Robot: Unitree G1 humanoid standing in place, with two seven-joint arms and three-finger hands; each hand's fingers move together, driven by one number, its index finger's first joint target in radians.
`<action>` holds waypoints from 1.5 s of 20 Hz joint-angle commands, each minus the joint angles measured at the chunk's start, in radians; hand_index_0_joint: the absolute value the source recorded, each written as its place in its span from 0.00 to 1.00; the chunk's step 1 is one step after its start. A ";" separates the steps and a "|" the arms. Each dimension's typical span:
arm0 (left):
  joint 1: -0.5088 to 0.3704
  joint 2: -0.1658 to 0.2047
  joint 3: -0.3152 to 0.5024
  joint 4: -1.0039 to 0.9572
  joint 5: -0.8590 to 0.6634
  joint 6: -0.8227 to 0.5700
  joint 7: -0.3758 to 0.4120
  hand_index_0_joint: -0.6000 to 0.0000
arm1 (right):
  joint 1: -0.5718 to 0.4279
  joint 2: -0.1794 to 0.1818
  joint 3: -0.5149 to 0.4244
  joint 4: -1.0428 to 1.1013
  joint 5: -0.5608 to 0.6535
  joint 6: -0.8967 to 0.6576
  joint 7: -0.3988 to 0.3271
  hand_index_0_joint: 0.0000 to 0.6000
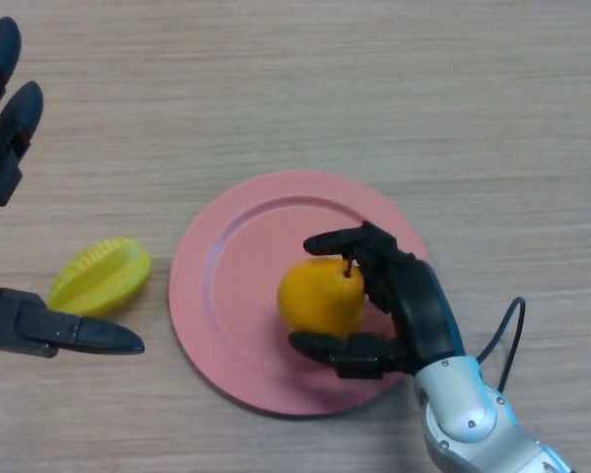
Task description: Pick up the yellow pear and place it on the plate
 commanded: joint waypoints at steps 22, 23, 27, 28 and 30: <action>-0.027 0.032 0.032 -0.032 0.011 -0.066 -0.021 1.00 | 0.174 0.000 -0.436 -0.766 -0.095 0.189 0.418 0.00; -0.028 0.032 0.031 -0.031 0.010 -0.062 -0.023 1.00 | 0.177 0.000 -0.446 -0.783 -0.090 0.199 0.421 0.00; -0.045 0.038 0.028 -0.005 -0.004 -0.077 -0.005 1.00 | 0.196 -0.014 -0.470 -0.859 -0.088 0.264 0.430 0.00; -0.043 0.040 0.025 -0.004 0.001 -0.085 -0.005 1.00 | 0.192 -0.015 -0.479 -0.904 -0.081 0.313 0.436 0.00; -0.044 0.042 0.032 0.004 -0.008 -0.092 -0.008 1.00 | 0.202 -0.019 -0.485 -0.940 -0.071 0.344 0.442 0.00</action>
